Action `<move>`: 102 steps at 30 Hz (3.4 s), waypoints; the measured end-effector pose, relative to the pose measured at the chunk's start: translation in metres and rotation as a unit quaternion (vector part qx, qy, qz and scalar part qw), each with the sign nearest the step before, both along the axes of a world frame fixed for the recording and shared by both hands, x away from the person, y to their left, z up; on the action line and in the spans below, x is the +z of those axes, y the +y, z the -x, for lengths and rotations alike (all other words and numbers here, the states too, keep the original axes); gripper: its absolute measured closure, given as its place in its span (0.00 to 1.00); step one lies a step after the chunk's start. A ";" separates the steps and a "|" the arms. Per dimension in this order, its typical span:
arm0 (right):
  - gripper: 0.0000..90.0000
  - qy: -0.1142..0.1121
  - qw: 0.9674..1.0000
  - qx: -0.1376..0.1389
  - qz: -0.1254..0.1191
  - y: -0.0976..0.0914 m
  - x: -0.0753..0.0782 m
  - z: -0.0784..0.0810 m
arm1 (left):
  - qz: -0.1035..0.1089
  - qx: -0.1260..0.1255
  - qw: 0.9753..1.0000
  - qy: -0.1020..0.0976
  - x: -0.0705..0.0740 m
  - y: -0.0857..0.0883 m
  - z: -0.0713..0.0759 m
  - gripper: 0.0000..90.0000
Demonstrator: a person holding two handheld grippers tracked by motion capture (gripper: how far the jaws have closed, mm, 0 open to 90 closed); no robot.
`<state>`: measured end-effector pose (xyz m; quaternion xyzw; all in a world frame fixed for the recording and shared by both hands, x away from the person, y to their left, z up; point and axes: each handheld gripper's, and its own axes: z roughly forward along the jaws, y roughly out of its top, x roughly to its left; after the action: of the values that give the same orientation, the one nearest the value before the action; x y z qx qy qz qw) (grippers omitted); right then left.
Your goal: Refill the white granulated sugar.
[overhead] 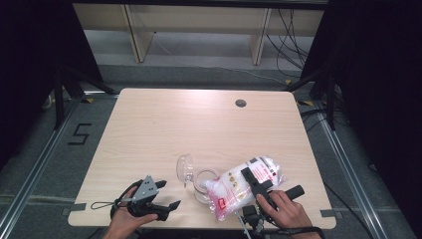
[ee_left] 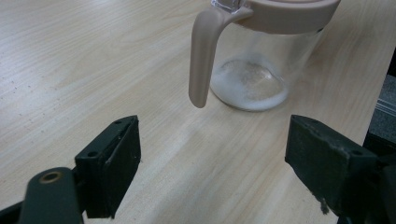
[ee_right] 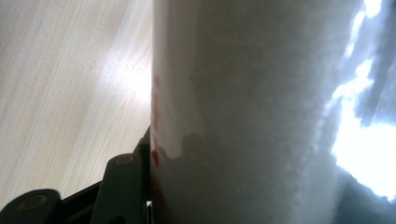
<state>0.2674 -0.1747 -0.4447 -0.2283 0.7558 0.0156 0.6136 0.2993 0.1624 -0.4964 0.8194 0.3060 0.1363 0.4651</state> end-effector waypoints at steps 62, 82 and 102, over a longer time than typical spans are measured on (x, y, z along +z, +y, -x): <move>0.56 -0.009 1.000 -0.001 0.012 -0.010 0.007 -0.005 | -0.010 -0.008 1.000 -0.006 0.000 0.001 -0.001 0.20; 0.56 0.004 1.000 -0.011 0.000 -0.005 0.002 0.001 | -0.002 0.000 1.000 0.000 -0.001 0.000 0.000 0.20; 0.56 -0.007 1.000 -0.020 0.008 -0.009 0.006 -0.004 | -0.008 -0.009 1.000 -0.007 -0.001 0.001 -0.001 0.20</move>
<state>0.2714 -0.1840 -0.4383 -0.2186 0.7561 -0.0040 0.6169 0.3002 0.1630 -0.4975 0.8249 0.2942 0.1405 0.4619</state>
